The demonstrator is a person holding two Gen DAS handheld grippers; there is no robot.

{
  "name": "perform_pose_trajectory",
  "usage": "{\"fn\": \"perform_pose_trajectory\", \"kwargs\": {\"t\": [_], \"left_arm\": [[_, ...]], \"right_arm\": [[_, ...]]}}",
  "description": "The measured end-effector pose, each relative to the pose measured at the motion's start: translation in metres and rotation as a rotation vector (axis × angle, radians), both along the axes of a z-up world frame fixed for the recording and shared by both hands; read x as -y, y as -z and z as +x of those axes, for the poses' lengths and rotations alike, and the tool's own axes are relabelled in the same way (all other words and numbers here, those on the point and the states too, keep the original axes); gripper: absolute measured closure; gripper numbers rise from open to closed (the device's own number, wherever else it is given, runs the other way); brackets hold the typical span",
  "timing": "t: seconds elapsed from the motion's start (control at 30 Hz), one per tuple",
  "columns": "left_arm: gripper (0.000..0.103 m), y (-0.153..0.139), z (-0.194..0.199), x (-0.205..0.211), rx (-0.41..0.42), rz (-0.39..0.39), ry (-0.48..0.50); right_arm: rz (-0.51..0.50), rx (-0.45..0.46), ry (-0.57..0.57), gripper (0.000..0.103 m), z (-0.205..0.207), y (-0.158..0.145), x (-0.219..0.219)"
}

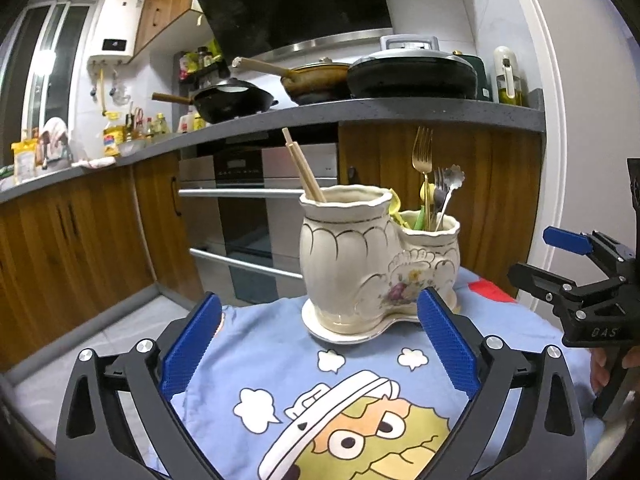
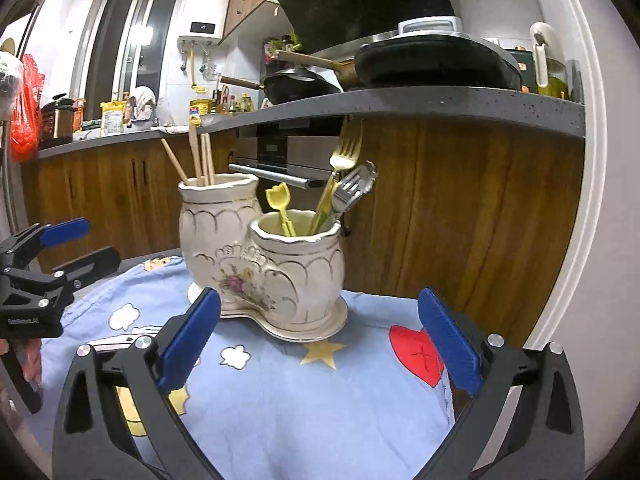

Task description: Organize utensils

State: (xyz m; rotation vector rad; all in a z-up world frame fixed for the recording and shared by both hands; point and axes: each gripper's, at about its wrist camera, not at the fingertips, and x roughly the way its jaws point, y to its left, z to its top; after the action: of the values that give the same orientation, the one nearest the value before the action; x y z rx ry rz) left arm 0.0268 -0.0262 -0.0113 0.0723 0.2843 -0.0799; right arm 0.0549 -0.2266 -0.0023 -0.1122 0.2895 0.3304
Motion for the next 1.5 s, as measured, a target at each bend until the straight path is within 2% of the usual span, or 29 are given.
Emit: {"fn": "perform_pose_trajectory", "kwargs": {"t": [0.13,0.37,1.5], "left_arm": [[0.005,0.006,0.0016,-0.0007,-0.011,0.002,-0.004],[0.005,0.0064,0.0012,-0.0093,-0.008,-0.04,-0.013],[0.005,0.0068,0.0015,-0.007,-0.006,-0.029,-0.013]], "right_arm": [[-0.002,-0.002,-0.006,0.005,-0.0008,0.0028,0.0003],[0.007,-0.002,-0.015,0.005,-0.0019,0.0029,0.0012],[0.029,0.01,-0.016,0.005,-0.0041,0.0029,0.0044]]}}
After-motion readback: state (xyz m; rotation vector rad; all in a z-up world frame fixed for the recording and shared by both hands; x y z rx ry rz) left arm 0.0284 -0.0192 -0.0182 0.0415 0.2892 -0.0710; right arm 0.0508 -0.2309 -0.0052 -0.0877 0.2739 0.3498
